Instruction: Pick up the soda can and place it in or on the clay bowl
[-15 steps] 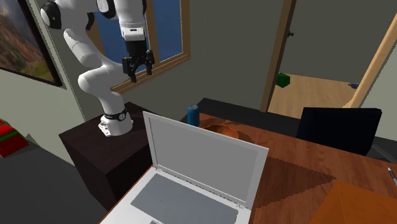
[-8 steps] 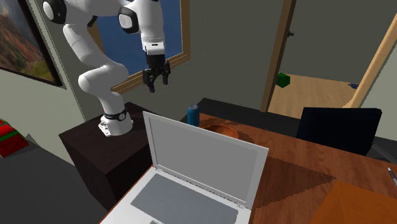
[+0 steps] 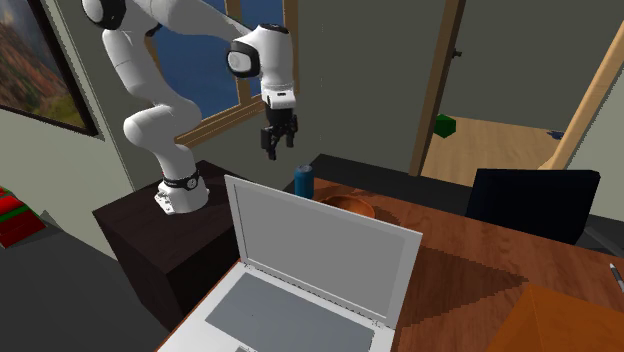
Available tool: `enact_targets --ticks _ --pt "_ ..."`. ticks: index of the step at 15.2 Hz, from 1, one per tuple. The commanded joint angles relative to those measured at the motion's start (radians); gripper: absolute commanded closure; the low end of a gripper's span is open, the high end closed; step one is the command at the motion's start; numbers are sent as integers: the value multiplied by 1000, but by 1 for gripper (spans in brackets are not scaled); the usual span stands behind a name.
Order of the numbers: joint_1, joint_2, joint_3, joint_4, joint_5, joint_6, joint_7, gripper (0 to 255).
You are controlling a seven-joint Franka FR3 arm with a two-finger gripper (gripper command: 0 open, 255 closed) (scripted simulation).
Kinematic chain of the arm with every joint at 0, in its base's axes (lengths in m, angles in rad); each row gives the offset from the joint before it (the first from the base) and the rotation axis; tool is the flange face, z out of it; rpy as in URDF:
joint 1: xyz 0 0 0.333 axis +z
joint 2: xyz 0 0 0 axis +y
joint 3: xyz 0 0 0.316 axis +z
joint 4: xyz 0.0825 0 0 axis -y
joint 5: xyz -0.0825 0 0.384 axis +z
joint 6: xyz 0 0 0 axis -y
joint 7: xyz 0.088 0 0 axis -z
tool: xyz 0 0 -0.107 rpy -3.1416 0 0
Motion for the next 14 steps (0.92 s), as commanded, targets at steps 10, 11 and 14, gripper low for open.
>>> enact_targets --ticks 10,11,14 --pt "14 309 99 87 -52 229 164 0" --pt "14 318 100 81 -55 243 166 0" --pt "14 345 102 64 -64 286 173 0"
